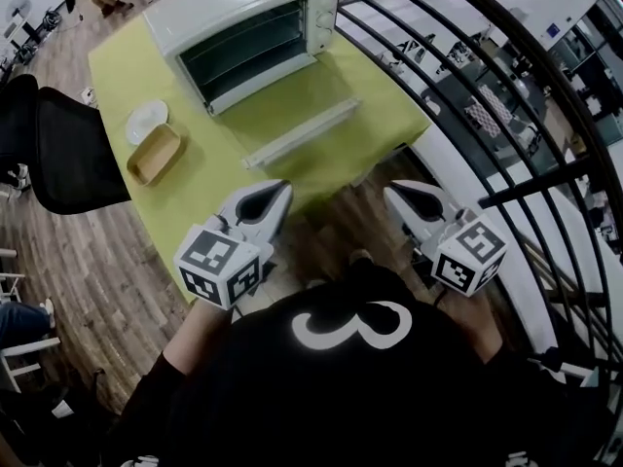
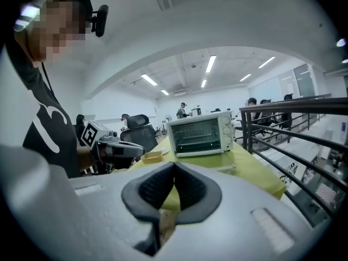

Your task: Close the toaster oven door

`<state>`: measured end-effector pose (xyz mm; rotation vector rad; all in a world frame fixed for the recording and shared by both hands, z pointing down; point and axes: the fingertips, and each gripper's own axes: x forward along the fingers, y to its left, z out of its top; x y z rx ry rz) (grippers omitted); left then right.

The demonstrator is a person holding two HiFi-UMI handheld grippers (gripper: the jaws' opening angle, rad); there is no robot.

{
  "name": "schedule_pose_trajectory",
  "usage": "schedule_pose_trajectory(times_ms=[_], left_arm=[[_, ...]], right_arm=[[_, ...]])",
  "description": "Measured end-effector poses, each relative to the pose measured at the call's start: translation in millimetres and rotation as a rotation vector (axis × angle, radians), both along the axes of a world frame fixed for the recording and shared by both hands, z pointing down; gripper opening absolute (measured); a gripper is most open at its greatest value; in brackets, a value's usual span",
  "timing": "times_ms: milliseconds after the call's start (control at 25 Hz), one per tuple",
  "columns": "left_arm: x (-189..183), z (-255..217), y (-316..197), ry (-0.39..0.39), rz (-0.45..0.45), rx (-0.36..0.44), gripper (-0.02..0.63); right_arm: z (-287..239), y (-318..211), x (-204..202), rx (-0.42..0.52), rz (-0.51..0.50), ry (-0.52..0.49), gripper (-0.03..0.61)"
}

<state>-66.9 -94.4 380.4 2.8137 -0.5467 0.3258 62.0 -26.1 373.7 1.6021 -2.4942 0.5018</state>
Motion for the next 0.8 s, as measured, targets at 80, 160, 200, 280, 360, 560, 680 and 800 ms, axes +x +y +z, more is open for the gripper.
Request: schedule_pose_trajectory(times_ms=[80,160,200,280,360,560,680,800], left_arm=[[-4,1,-7,-0.014,-0.049,0.005,0.011],[-6,4,-15,-0.032,-0.093,0.006,0.011],[-6,7,-20,-0.043,-0.113,0.004,0.011],[-5,13,-28,-0.065,-0.157,-0.005,0.011],[-3,17,-39,-0.090,-0.204,-0.014,0.011],[11,39,-63,-0.146,-0.307,-0.049,0.011],[11,57,-75,-0.184,-0.401,-0.077,0.011],[9,78,-83,-0.229,-0.493,-0.106,0.012]], right_arm=[[0,-11,1,-0.003,-0.038,-0.008,0.002],[1,-23,4,-0.009,-0.075,-0.016,0.002],[2,-30,7,-0.013,-0.093,-0.020,0.002],[6,-46,13,-0.025,-0.136,-0.029,0.002],[8,-63,23,-0.037,-0.174,-0.036,0.002],[14,-110,50,-0.070,-0.249,-0.058,0.002],[26,-133,64,-0.103,-0.315,-0.070,0.002],[38,-150,81,-0.132,-0.366,-0.071,0.002]])
